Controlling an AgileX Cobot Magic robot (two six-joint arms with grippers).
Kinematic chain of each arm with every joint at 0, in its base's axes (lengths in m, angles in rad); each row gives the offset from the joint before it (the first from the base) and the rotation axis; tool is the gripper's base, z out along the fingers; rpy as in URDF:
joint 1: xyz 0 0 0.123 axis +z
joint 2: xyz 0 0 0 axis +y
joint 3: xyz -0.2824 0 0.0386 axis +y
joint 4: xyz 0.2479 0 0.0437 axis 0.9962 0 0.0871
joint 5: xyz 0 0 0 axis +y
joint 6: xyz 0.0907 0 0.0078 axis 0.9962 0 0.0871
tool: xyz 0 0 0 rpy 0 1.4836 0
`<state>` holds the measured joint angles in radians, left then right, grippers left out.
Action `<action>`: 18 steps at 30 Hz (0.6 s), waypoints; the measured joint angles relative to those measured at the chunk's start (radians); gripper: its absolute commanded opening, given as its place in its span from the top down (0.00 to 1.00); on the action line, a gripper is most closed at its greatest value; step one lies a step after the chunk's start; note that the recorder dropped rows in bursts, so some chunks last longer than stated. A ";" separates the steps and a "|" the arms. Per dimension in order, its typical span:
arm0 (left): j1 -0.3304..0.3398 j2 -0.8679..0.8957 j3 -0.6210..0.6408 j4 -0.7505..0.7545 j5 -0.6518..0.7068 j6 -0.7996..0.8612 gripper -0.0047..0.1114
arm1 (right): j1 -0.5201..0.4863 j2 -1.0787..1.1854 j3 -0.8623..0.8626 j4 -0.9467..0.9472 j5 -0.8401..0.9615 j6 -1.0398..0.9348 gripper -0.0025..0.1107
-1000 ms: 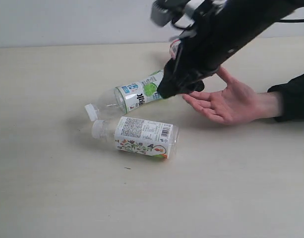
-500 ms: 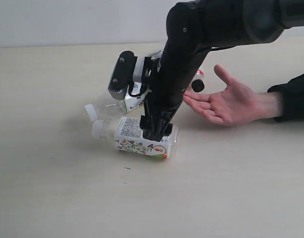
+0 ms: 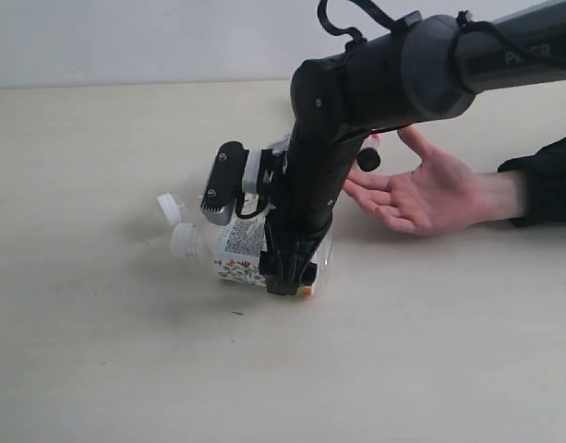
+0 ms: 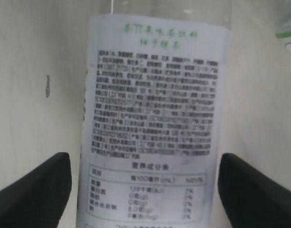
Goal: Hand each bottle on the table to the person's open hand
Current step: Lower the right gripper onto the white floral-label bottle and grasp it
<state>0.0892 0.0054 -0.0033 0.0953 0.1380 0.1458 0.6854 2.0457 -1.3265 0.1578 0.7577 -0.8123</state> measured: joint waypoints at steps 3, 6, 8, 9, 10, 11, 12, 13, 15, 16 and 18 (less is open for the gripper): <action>0.000 0.000 0.000 0.000 0.000 0.000 0.96 | 0.000 0.027 0.000 0.000 -0.002 0.000 0.35; 0.000 0.000 0.000 0.000 0.000 0.000 0.96 | 0.000 0.040 0.000 0.002 -0.002 -0.002 0.45; 0.000 0.000 0.000 0.000 0.000 0.000 0.96 | 0.000 0.040 0.000 0.004 -0.002 -0.002 0.54; 0.000 0.000 0.000 0.000 0.000 0.000 0.96 | 0.000 0.040 0.000 0.009 -0.002 -0.002 0.59; 0.000 0.000 0.000 0.000 0.000 0.000 0.96 | 0.000 0.040 0.000 0.013 -0.002 -0.002 0.64; 0.000 0.000 0.000 0.000 0.000 0.000 0.96 | 0.000 0.040 0.000 0.020 -0.002 -0.002 0.68; 0.000 0.000 0.000 0.000 0.000 0.000 0.96 | 0.000 0.040 0.000 0.026 -0.002 -0.002 0.73; 0.000 0.000 0.000 0.000 0.000 0.000 0.96 | 0.000 0.040 0.000 0.030 0.000 -0.002 0.78; 0.000 0.000 0.000 0.000 0.000 0.000 0.96 | 0.000 0.040 0.000 0.037 0.000 -0.002 0.87; 0.000 0.000 0.000 0.000 0.000 0.000 0.96 | 0.000 0.040 0.000 0.036 0.001 -0.002 0.91; 0.000 0.000 0.000 0.000 0.000 0.000 0.96 | 0.000 0.040 0.000 0.038 0.009 -0.002 0.97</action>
<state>0.0892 0.0054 -0.0033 0.0953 0.1380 0.1458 0.6854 2.0860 -1.3265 0.1958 0.7667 -0.8143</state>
